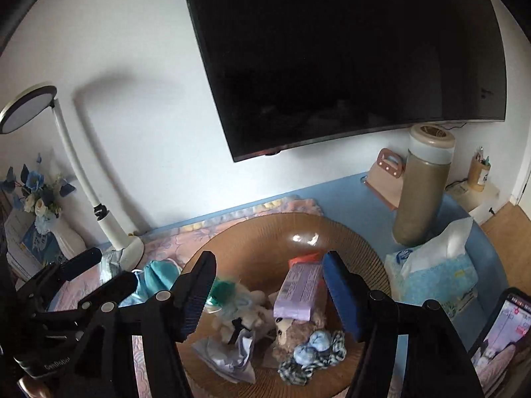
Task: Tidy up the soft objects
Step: 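Open both grippers to drop the pouch and packet into the bowl, then move both open grippers back toward the remaining items on the bed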
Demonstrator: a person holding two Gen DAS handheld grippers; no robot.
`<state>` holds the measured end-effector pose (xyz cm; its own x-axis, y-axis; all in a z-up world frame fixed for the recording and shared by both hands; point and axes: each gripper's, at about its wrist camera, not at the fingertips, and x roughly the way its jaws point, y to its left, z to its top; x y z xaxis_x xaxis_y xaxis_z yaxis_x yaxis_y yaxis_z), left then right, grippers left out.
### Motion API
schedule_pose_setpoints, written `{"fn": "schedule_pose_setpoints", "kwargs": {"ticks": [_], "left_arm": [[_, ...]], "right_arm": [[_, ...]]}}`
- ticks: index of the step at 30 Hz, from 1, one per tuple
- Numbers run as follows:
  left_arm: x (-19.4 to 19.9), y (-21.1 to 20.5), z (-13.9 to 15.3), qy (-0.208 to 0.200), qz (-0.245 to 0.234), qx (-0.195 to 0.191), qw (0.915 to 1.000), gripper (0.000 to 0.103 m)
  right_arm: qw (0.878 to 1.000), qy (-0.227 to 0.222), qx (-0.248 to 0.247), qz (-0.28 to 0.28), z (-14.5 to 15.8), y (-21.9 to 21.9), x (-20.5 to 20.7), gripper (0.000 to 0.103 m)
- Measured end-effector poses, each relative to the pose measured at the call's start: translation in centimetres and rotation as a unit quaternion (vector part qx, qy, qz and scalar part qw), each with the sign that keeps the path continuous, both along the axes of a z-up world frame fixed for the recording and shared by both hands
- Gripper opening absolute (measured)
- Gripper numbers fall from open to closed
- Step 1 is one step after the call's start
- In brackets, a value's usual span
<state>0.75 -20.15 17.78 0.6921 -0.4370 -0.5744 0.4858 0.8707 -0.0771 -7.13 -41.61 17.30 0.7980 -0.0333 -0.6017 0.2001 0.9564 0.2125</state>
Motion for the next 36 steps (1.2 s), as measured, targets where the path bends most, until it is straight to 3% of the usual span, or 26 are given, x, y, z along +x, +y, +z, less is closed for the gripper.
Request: {"fn": "schedule_pose_setpoints", "kwargs": {"ticks": [9, 13, 14, 16, 20, 23, 27, 31, 36], "left_arm": [[-5.9, 10.5, 2.6, -0.015, 0.073, -0.052, 0.9958, 0.083], [-8.1, 15.0, 3.0, -0.021, 0.101, -0.067, 0.9924, 0.084], [-8.7, 16.0, 3.0, -0.025, 0.113, -0.062, 0.9914, 0.085], [-9.3, 17.8, 2.6, -0.03, 0.144, -0.045, 0.9882, 0.1], [-9.6, 19.8, -1.0, -0.011, 0.18, -0.021, 0.9834, 0.102], [-8.7, 19.9, -6.4, 0.022, 0.2, 0.01, 0.9795, 0.102], [-7.8, 19.6, -12.2, 0.046, 0.207, 0.022, 0.977, 0.102], [-7.1, 19.5, -14.8, 0.069, 0.211, 0.026, 0.9746, 0.102], [-6.9, 20.6, -15.1, 0.091, 0.209, -0.008, 0.9737, 0.102]], "right_arm": [[0.996, -0.018, -0.006, 0.085, 1.4, 8.2, -3.4, 0.066], [0.992, -0.017, -0.009, 0.121, 0.9, 11.9, -3.9, 0.07], [0.991, -0.011, -0.006, 0.131, 0.3, 13.0, -3.9, 0.071], [0.989, -0.002, -0.005, 0.148, -1.1, 14.8, -3.8, 0.072], [0.985, 0.012, -0.03, 0.169, -5.2, 18.4, -3.4, 0.073], [0.981, 0.021, -0.042, 0.188, -8.6, 20.3, -3.1, 0.073], [0.977, 0.025, -0.075, 0.197, -11.5, 21.4, -3.0, 0.073], [0.977, 0.036, -0.084, 0.191, -13.6, 20.8, -2.7, 0.073], [0.981, 0.045, -0.048, 0.18, -14.3, 19.6, -2.0, 0.074]]}}
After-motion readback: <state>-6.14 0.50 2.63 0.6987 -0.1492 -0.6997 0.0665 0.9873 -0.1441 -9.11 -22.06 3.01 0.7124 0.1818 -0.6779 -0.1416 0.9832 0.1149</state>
